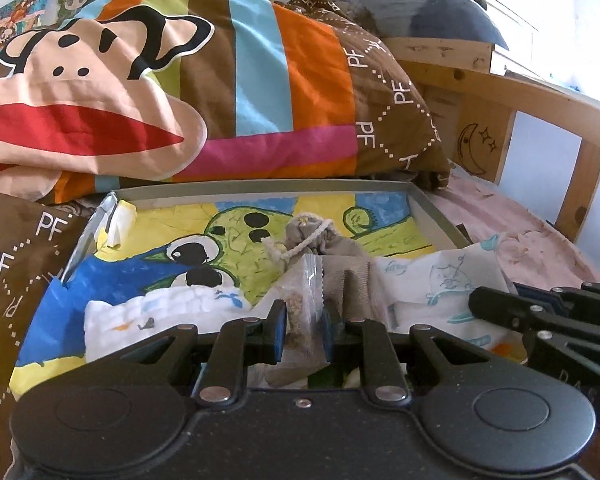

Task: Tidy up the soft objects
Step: 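Lower the clear bag into the tray and open the left gripper while the right gripper releases the packet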

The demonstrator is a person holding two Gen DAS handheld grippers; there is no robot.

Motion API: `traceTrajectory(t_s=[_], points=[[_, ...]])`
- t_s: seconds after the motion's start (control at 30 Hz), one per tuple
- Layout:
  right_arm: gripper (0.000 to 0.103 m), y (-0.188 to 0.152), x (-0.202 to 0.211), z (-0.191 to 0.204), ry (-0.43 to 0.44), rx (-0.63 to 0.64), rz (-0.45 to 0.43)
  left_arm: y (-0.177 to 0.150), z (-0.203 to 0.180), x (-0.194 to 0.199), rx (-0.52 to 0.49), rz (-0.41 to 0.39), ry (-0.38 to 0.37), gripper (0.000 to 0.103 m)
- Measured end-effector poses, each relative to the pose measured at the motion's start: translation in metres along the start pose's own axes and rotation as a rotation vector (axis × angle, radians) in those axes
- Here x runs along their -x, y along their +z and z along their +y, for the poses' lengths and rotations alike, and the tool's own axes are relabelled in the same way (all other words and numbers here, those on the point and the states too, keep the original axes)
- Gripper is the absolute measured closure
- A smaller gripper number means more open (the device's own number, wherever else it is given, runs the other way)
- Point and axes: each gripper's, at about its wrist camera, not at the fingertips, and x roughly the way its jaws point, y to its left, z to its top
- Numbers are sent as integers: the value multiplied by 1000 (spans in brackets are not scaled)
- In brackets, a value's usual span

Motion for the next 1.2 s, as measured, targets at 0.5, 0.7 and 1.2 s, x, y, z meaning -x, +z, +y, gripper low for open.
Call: traceTrajectory(t_s=[0.5, 0.7, 1.2], points=[[94, 2, 6, 7, -12, 31, -4, -1, 4, 8, 24, 26, -2, 57], [80, 6, 11, 9, -16, 59, -19, -3, 11, 15, 42, 20, 2, 46], [48, 12, 32, 6, -17, 79, -46, -3, 16, 36, 80, 10, -8, 35]])
